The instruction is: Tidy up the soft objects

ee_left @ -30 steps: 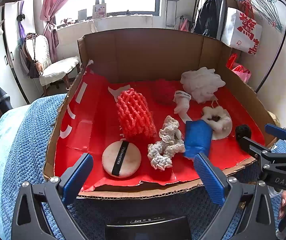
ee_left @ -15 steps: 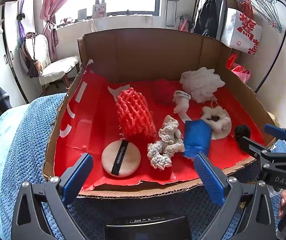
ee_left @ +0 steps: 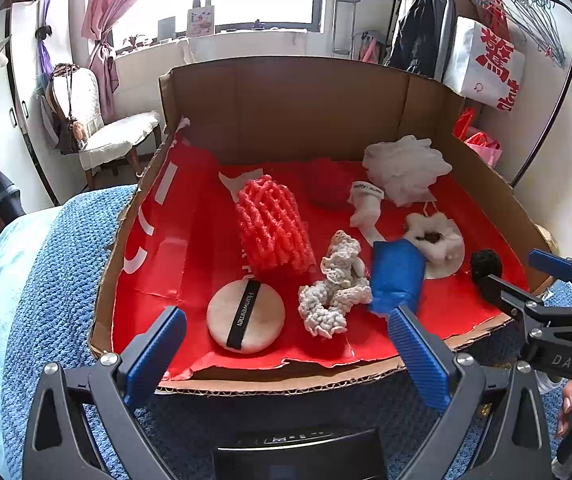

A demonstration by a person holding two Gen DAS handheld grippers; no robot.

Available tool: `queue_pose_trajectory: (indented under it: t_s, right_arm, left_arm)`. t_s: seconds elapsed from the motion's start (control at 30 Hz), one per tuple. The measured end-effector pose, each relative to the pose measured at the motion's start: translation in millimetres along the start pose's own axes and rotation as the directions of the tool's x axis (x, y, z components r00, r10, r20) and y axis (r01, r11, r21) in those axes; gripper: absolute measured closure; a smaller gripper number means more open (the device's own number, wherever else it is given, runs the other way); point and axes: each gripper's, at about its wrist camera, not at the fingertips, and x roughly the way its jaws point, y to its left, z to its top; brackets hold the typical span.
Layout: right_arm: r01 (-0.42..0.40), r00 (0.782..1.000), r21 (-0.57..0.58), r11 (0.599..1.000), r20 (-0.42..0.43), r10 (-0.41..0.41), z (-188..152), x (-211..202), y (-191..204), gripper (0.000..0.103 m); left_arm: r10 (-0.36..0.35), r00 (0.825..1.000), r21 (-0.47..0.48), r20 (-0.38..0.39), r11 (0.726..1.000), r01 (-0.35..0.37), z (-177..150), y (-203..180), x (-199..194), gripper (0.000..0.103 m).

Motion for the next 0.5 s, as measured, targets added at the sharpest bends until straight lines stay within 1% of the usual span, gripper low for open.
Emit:
queue_pose_trajectory:
  t_s: [0.13, 0.27, 0.5]
  right_arm:
    - [-0.003, 1.0, -0.001, 1.0, 0.004, 0.003, 0, -5, 1, 0.008]
    - [-0.004, 1.0, -0.007, 1.0, 0.023, 0.005, -2, -19, 3, 0.008]
    - [-0.016, 0.996, -0.027, 1.0, 0.09, 0.018, -13, -68, 10, 0.008]
  left_arm:
    - [-0.002, 1.0, -0.004, 0.004, 1.0, 0.002, -2, -1, -6, 0.0]
    - [0.004, 1.0, 0.001, 0.026, 1.0, -0.004, -5, -3, -23, 0.0]
    - [0.004, 0.995, -0.001, 0.097, 1.0, -0.004, -19, -7, -77, 0.0]
